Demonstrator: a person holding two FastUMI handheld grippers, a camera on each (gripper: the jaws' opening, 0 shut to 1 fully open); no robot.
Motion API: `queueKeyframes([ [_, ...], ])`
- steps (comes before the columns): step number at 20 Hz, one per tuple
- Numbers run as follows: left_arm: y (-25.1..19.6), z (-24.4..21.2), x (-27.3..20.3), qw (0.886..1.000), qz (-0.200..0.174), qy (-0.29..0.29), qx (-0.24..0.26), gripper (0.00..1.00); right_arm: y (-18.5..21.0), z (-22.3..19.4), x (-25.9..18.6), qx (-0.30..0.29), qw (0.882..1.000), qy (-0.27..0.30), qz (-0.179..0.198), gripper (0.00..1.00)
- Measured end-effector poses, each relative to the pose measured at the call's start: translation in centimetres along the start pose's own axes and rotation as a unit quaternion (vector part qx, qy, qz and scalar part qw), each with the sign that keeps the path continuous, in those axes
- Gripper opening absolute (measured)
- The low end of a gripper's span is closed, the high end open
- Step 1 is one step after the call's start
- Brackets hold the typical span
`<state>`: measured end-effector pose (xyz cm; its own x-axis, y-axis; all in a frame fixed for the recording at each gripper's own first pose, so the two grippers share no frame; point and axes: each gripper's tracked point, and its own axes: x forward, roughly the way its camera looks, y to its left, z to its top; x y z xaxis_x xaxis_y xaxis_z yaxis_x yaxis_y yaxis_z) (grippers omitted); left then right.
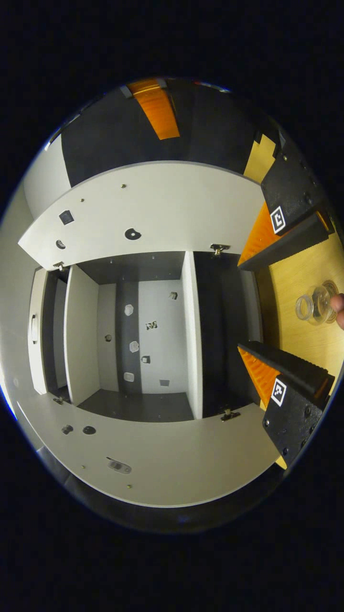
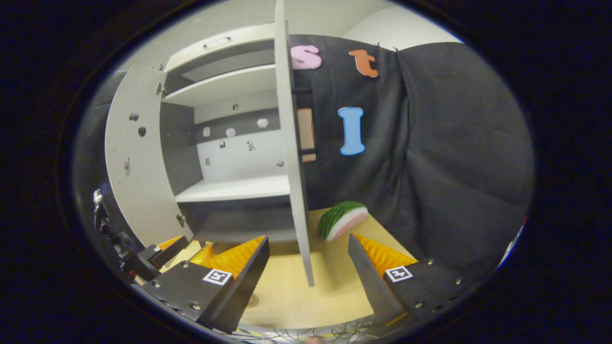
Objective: Grasp the bottle in the cabinet with the left hand and place it on the coaster, then close the right door with the right hand and the left door with the left hand.
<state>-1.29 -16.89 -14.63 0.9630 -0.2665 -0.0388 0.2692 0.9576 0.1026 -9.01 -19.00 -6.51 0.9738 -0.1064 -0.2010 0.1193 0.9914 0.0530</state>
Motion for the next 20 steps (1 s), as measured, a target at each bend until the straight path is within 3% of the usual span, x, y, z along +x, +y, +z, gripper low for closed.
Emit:
queueKeyframes([
  [6,1.4,3.3,-1.1,1.000,0.017,-0.002,-0.021,0.94,-2.1,6.3,3.0,0.004,0.999,-0.051,0.019,1.00],
  [10,3.3,3.3,-1.8,0.999,0.049,0.006,-0.012,0.94,-2.6,8.3,5.2,0.004,0.997,-0.065,0.032,1.00],
  [20,7.1,1.1,-2.8,0.992,0.108,0.049,-0.030,0.94,-1.8,9.5,7.6,-0.004,0.995,-0.073,0.070,0.98],
])
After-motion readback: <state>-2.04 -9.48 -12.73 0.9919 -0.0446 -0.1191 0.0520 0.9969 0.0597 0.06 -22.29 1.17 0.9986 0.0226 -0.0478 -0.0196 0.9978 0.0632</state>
